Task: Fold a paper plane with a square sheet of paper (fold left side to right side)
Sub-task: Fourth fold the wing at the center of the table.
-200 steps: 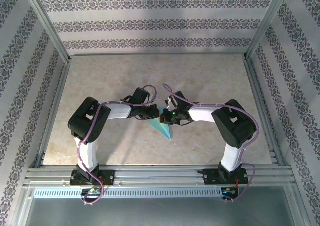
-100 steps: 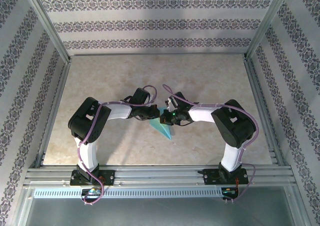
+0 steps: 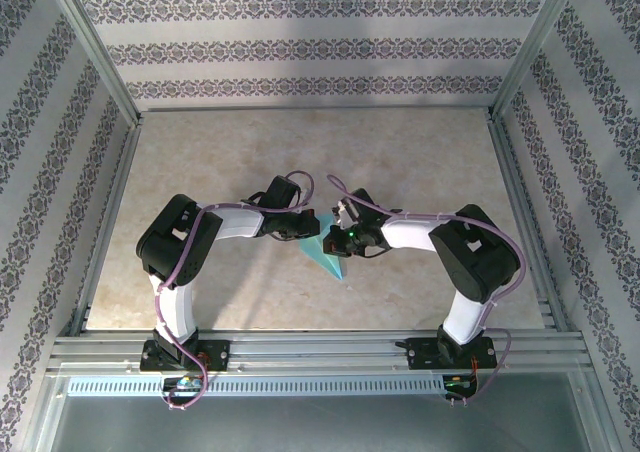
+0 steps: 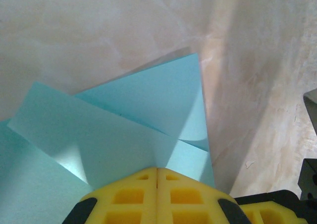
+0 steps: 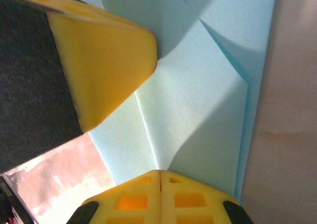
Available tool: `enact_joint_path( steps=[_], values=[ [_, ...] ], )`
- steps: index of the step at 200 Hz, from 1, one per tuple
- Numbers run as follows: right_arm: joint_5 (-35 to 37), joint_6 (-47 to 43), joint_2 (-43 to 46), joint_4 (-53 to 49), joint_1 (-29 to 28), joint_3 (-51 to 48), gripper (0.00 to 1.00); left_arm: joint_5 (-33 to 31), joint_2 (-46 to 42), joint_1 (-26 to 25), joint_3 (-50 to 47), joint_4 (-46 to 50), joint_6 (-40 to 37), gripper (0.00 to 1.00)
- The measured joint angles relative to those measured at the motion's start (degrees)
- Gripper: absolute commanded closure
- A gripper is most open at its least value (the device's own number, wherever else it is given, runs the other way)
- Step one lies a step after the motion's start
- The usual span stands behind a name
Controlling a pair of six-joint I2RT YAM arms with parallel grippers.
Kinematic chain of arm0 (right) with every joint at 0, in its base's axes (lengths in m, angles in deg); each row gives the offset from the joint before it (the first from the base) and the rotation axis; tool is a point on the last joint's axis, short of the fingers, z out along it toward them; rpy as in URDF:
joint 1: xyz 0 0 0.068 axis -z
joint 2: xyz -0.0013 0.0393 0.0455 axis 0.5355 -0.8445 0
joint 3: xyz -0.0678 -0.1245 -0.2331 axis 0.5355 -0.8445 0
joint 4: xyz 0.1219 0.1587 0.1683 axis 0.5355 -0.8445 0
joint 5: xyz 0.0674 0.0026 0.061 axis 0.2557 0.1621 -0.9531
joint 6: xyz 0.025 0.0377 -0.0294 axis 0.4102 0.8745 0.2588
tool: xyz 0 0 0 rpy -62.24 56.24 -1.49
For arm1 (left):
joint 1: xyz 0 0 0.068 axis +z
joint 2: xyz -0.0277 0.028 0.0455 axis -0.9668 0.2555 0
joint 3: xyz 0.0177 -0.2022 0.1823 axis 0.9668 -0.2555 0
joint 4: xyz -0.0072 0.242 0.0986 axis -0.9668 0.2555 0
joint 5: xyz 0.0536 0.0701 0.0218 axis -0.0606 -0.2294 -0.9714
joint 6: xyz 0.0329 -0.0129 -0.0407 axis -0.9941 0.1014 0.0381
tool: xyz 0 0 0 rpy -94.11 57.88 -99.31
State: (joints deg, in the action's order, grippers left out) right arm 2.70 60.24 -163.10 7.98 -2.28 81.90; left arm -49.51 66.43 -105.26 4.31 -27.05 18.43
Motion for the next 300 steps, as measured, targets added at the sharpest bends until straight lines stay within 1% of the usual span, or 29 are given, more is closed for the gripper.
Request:
enact_joint_path(
  steps=[106,300],
  values=[
    [0.0,-0.2,3.4,1.0,-0.5,-4.4,1.0,0.0,0.0,-0.4,0.2,0.4,0.0,1.0],
    [0.0,-0.2,11.0,-3.1,-1.6,-11.2,1.0,0.0,0.2,-0.4,0.9,1.6,0.0,1.0]
  ],
)
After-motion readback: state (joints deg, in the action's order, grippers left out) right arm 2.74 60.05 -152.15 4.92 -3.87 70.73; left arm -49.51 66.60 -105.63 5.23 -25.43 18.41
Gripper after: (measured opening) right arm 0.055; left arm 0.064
